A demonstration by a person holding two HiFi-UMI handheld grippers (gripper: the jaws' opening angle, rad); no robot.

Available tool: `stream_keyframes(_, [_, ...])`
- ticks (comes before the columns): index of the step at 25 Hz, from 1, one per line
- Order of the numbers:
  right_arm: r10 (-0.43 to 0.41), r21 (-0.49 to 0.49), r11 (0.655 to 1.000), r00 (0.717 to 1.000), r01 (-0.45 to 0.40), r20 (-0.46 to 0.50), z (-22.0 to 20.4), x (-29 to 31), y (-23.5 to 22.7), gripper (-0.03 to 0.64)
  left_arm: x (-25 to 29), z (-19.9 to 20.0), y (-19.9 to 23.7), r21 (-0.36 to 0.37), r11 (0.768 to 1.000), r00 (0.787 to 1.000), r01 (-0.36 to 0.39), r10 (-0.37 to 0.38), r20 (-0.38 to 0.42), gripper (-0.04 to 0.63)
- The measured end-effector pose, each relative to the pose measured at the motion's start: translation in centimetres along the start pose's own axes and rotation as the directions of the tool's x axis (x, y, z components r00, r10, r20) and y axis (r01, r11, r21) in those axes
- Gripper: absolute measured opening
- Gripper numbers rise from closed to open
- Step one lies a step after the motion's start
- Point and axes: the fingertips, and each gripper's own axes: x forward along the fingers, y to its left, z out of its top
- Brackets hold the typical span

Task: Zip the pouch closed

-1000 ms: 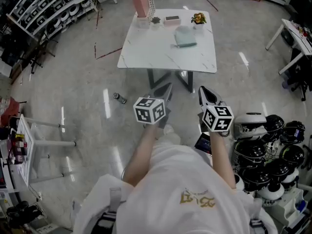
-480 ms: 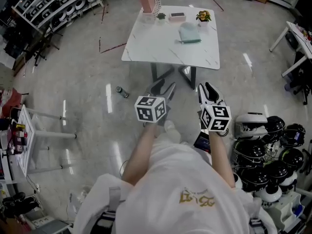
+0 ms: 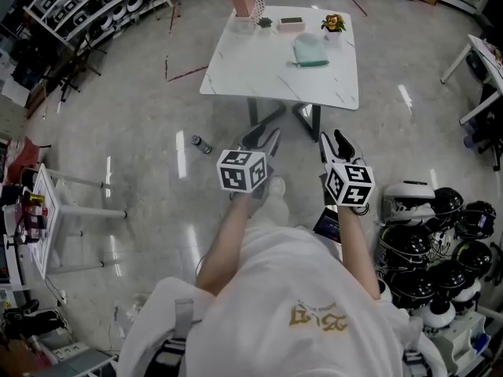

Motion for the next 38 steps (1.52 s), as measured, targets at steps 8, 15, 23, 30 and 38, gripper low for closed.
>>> stream_keyframes(8, [-0.002, -0.016, 1.000, 0.999, 0.001, -0.037, -0.4, 3.6, -1.4, 0.153, 3.4, 0.4, 2.3, -0.022, 1.000, 1.000, -0.006, 0.006, -0.004, 0.184])
stream_keyframes(15, [-0.043, -0.011, 0.999, 0.997, 0.042, -0.065, 0.4, 10.6, -4.5, 0.150, 10.3, 2.3, 6.5, -0.041, 0.999, 1.000, 0.023, -0.023, -0.018, 0.183])
stream_keyframes(23, [-0.124, 0.018, 0.992, 0.981, 0.128, -0.146, 1.3, 22.3, -7.4, 0.150, 20.7, 6.1, 13.9, -0.063, 0.994, 0.991, 0.091, -0.097, -0.097, 0.181])
stream_keyframes(30, [-0.189, 0.047, 0.978, 0.957, 0.204, -0.222, 0.7, 30.4, -9.5, 0.153, 28.9, 7.3, 18.9, -0.069, 0.984, 0.966, 0.162, -0.172, -0.191, 0.178])
stream_keyframes(38, [-0.233, 0.079, 0.961, 0.933, 0.264, -0.275, -0.3, 35.8, -10.5, 0.156, 34.3, 6.7, 22.3, -0.077, 0.969, 0.929, 0.235, -0.248, -0.277, 0.176])
